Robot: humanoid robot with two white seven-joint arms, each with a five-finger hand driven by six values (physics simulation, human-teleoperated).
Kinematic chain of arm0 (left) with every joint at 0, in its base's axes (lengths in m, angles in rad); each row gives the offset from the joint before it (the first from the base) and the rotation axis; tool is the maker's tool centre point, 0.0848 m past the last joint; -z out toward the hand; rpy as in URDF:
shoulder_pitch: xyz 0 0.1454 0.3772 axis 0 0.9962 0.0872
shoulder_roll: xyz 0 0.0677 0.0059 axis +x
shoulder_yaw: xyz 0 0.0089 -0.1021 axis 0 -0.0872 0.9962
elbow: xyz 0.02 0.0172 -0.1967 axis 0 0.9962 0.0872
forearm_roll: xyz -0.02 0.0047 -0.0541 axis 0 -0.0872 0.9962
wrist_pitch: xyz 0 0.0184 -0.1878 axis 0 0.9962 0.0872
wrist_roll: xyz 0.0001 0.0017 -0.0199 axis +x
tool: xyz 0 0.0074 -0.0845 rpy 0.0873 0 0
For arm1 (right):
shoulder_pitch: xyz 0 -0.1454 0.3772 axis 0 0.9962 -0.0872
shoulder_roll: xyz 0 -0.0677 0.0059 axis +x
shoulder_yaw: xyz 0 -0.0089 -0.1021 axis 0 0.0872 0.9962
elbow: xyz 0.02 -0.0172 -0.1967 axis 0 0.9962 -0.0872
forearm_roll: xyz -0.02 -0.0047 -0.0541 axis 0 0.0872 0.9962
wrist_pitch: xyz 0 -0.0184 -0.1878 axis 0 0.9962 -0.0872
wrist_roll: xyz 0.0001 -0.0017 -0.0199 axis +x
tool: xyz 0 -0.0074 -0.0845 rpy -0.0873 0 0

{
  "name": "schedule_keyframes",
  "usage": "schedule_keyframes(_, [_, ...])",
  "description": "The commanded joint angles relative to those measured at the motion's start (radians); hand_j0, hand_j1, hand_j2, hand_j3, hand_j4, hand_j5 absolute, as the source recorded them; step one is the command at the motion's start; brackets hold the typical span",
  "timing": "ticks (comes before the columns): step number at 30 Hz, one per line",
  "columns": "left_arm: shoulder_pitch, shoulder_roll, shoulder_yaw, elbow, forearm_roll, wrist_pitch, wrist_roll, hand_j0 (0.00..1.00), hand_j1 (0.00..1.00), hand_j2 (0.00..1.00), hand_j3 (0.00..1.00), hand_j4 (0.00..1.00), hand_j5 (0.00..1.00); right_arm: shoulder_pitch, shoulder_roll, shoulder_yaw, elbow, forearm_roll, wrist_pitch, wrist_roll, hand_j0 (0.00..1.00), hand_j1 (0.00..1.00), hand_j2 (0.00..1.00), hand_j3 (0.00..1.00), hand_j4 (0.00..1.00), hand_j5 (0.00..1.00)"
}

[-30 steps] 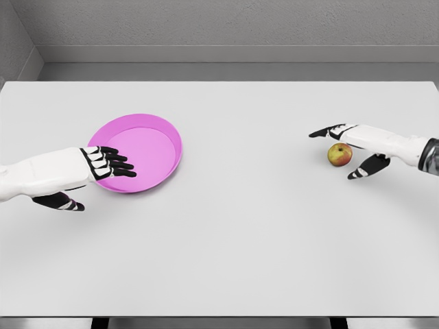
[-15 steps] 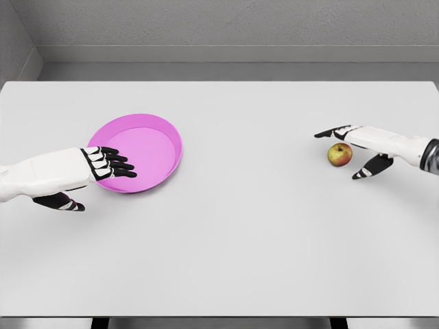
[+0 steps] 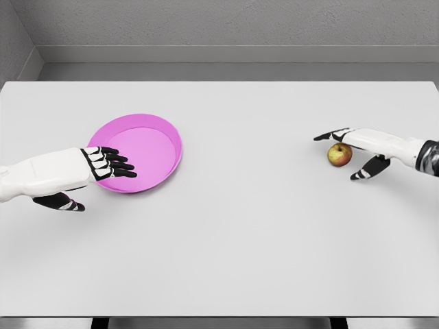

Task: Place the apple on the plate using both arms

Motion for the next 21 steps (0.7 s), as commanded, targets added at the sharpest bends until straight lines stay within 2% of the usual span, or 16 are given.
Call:
schedule_keyframes(1, [0.000,0.001,0.001,0.000,0.007,0.001,0.000,1.00,1.00,1.00,1.00,1.00,1.00,0.000,-0.001,-0.001,0.005,0.005,0.002,0.000,0.87,0.87,0.87,0.87,0.87,0.87])
schedule_keyframes(11, [0.000,0.001,0.001,0.000,0.007,0.001,0.001,1.00,1.00,1.00,1.00,1.00,1.00,-0.006,0.006,-0.005,0.010,0.003,0.002,0.000,0.81,0.81,0.81,0.81,0.81,0.81])
schedule_keyframes(21, [0.000,0.001,0.001,0.000,0.007,0.001,0.000,1.00,1.00,1.00,1.00,1.00,1.00,-0.021,0.007,-0.005,0.051,0.003,0.002,0.000,0.75,0.75,0.75,0.75,0.75,0.75])
